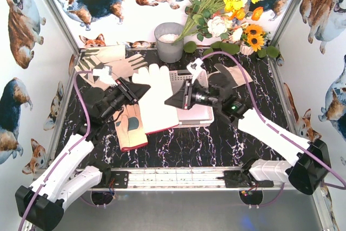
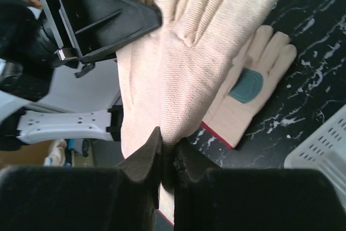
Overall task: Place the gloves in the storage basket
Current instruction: Pair the glove with the glove.
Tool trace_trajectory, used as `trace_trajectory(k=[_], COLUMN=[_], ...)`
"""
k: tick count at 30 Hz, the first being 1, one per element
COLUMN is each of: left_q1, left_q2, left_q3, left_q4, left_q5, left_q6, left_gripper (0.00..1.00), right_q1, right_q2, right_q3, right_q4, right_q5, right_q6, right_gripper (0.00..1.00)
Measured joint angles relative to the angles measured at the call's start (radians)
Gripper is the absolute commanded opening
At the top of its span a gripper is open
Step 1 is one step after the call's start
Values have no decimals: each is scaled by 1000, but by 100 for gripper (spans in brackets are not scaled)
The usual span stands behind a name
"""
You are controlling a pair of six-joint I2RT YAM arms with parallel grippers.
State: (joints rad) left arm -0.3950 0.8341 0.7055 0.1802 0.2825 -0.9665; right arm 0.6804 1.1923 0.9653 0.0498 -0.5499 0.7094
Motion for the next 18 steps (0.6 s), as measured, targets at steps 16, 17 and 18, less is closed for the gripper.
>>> trace_trajectory(k=[16,17,18], left_q1=[-3,-3,-3], left_q2=[44,48,53], left_q3=[-23,-28,-32], left_q4=[-466,-483,-498], left_q5=[-305,-323,-341], left_q6=[119,118,118], left_gripper=[0,0,0], right_q1=[220,228,236], right_q2=[269,289,306], right_q3=[38,44,49], right_q4=[-90,-88,-85], right_q5=[369,379,387], right_q6=[-153,-158,-160], right_gripper=[0,0,0])
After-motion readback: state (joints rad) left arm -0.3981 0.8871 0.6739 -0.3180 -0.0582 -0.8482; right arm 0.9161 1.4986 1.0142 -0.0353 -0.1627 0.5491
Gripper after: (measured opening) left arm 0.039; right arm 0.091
